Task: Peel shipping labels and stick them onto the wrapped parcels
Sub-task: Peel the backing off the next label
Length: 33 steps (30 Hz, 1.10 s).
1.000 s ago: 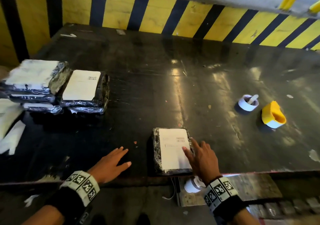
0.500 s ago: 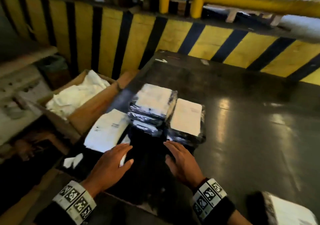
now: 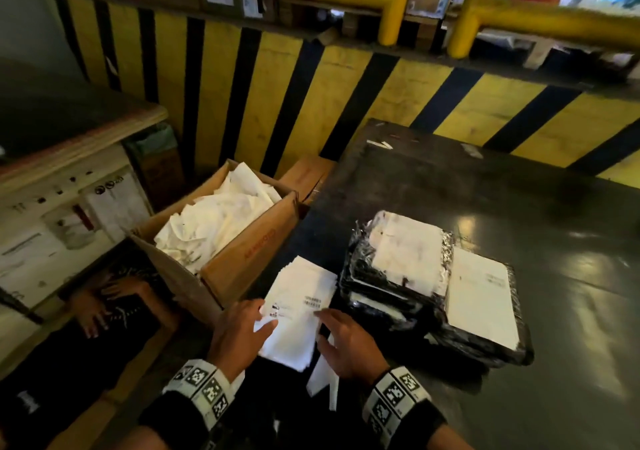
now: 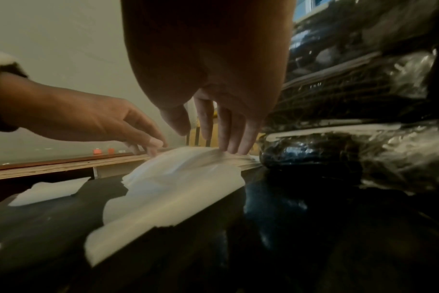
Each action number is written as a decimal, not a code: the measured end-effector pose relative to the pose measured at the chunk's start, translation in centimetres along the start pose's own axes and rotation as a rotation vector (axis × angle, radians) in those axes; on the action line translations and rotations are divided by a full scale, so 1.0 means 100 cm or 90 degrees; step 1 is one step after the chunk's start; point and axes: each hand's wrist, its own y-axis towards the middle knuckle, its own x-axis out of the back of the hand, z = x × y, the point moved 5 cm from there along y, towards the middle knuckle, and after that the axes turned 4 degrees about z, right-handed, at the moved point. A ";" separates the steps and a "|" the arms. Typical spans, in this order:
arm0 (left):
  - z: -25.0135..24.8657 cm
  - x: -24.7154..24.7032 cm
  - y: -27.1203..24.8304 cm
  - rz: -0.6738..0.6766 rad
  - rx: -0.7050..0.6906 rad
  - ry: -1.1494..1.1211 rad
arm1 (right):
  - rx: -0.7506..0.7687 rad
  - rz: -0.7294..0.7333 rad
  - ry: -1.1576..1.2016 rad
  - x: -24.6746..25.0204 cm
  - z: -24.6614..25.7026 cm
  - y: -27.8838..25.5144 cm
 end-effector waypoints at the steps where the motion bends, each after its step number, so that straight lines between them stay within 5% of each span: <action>1: 0.002 0.000 0.006 -0.008 0.007 -0.022 | -0.005 0.007 0.004 -0.003 0.000 0.004; 7: 0.023 -0.002 0.029 -0.030 0.078 -0.118 | -0.026 0.002 -0.003 -0.011 -0.001 0.010; 22: 0.035 -0.001 0.063 0.099 0.011 -0.314 | 0.010 -0.048 0.040 0.003 0.000 0.008; 33: -0.028 0.069 0.045 0.048 -0.071 -0.492 | 0.012 -0.240 0.244 0.042 0.013 0.006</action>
